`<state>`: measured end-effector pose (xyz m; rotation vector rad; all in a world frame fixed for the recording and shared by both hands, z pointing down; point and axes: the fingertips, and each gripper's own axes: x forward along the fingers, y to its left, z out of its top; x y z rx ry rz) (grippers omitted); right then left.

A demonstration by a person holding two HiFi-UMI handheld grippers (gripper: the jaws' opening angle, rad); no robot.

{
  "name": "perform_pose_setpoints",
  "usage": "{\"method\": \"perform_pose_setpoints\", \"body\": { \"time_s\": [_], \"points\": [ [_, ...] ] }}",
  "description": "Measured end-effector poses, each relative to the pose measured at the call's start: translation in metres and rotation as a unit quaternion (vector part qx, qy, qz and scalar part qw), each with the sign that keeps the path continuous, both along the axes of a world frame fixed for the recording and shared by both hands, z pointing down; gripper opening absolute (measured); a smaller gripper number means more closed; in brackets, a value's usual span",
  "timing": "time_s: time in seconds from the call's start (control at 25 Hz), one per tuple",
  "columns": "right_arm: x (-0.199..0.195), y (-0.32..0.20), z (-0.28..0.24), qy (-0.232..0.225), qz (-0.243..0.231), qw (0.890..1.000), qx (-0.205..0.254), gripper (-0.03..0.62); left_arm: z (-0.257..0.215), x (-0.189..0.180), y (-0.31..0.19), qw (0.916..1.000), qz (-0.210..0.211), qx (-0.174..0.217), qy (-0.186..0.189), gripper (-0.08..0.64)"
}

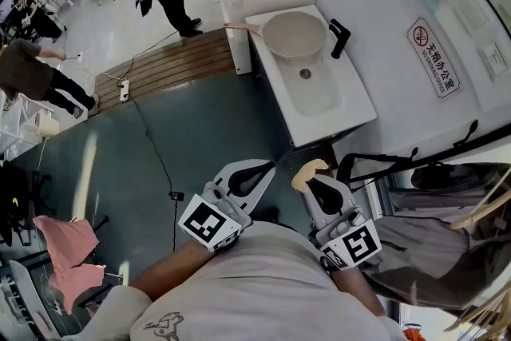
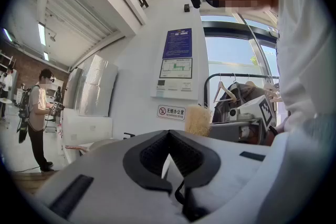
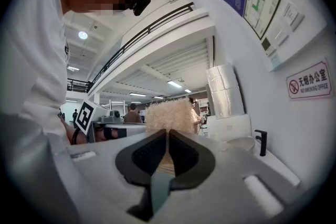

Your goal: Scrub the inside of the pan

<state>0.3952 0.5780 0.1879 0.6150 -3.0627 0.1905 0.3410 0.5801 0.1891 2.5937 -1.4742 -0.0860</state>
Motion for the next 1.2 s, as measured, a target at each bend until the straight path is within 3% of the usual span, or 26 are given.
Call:
{"method": "perform_pose_setpoints", "body": {
  "time_s": [0.72, 0.92, 1.2],
  "points": [
    [-0.030, -0.031, 0.001, -0.018, 0.019, 0.999, -0.023, 0.023, 0.006, -0.042, -0.015, 0.9999, -0.008, -0.006, 0.002, -0.003],
    [-0.065, -0.048, 0.000, -0.015, 0.019, 1.000, -0.020, 0.023, 0.001, -0.073, -0.035, 0.9999, 0.003, 0.002, 0.014, -0.003],
    [-0.149, -0.076, -0.009, -0.019, 0.022, 0.999, -0.020, 0.025, -0.011, -0.153, -0.063, 0.9998, 0.014, 0.011, 0.003, -0.003]
  ]
}}
